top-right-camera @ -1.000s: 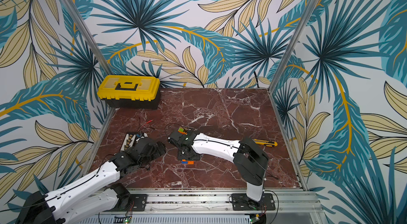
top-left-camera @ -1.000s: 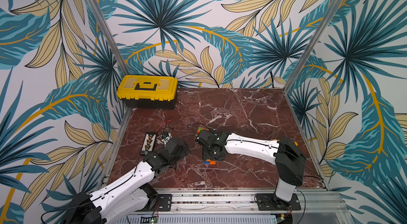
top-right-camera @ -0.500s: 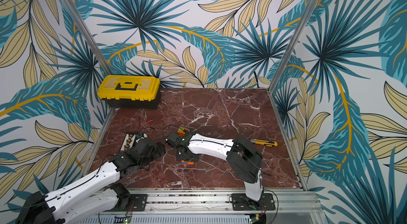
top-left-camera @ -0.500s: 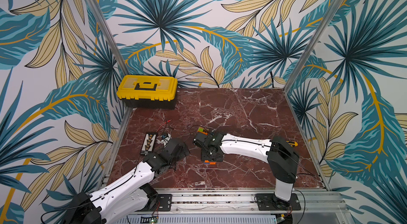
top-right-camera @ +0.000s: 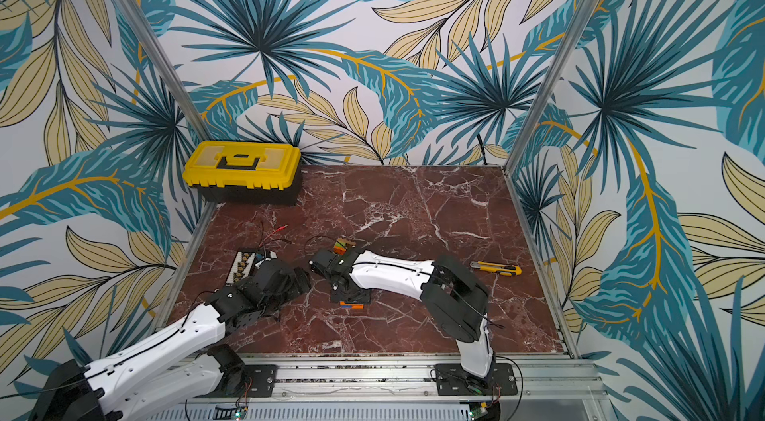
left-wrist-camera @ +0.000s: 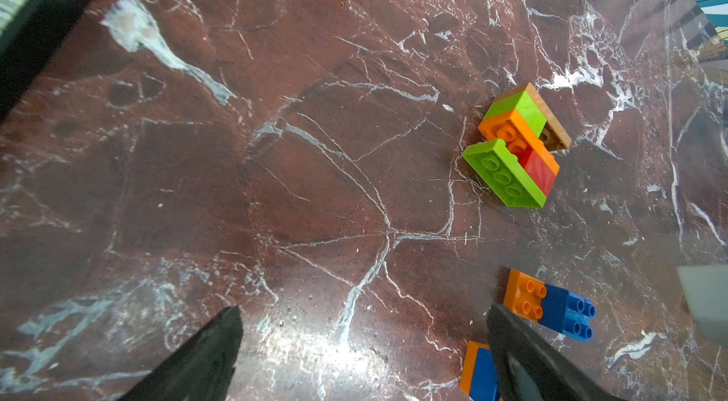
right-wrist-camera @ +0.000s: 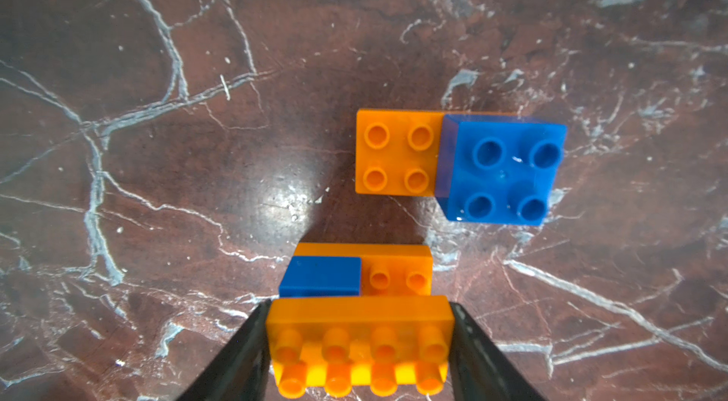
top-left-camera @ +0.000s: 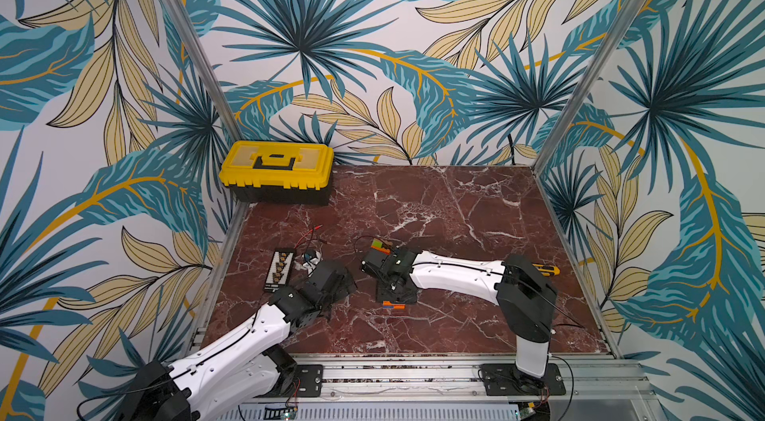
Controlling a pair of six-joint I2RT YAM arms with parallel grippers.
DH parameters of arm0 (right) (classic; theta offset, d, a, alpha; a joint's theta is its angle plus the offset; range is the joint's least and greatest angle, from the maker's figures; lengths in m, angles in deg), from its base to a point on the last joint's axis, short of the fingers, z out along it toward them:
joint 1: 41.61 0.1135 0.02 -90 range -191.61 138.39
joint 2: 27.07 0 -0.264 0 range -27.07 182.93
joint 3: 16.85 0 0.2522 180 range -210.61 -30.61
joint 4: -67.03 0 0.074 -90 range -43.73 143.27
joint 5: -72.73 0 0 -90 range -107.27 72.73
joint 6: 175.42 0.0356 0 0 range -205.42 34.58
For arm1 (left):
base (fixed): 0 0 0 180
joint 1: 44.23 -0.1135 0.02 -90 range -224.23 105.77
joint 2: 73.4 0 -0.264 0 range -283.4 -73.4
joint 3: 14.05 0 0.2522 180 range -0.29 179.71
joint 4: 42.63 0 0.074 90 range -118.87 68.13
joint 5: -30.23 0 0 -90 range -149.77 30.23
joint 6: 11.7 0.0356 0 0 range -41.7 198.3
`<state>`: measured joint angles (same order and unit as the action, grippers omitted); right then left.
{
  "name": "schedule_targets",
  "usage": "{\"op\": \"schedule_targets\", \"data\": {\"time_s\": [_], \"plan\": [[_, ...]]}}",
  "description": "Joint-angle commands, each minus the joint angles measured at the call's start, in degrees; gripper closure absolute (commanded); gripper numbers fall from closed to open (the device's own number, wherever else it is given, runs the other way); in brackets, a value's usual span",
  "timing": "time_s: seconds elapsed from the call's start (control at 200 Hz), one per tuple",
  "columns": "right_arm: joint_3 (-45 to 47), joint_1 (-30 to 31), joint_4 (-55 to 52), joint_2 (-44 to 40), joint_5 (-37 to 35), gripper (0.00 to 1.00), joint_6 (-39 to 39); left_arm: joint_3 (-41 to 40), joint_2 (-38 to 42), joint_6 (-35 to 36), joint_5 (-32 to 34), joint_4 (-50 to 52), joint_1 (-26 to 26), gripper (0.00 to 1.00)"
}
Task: Assemble the number 5 with lego
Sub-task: Assemble the lego brick with the lego brick.
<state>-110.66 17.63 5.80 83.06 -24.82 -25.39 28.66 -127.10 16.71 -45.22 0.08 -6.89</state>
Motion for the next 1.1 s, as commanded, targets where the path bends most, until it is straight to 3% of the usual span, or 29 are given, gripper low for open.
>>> {"op": "schedule_targets", "data": {"time_s": [0.0, 0.686, 1.096], "plan": [[0.0, 0.2, -2.2, 1.8, -1.4, 0.39, 0.6, -1.8, 0.2, 0.1, 0.4, 0.1, -0.3, 0.00], [-3.8, 0.5, -8.6, 6.5, -3.5, 0.42, 0.2, -1.6, -0.5, 0.5, 0.6, 0.1, -0.4, 0.00], [0.2, 0.7, -6.1, 7.5, -1.9, 0.43, 1.8, -1.1, -2.4, 0.4, 0.0, 0.0, -0.4, 0.00]]}}
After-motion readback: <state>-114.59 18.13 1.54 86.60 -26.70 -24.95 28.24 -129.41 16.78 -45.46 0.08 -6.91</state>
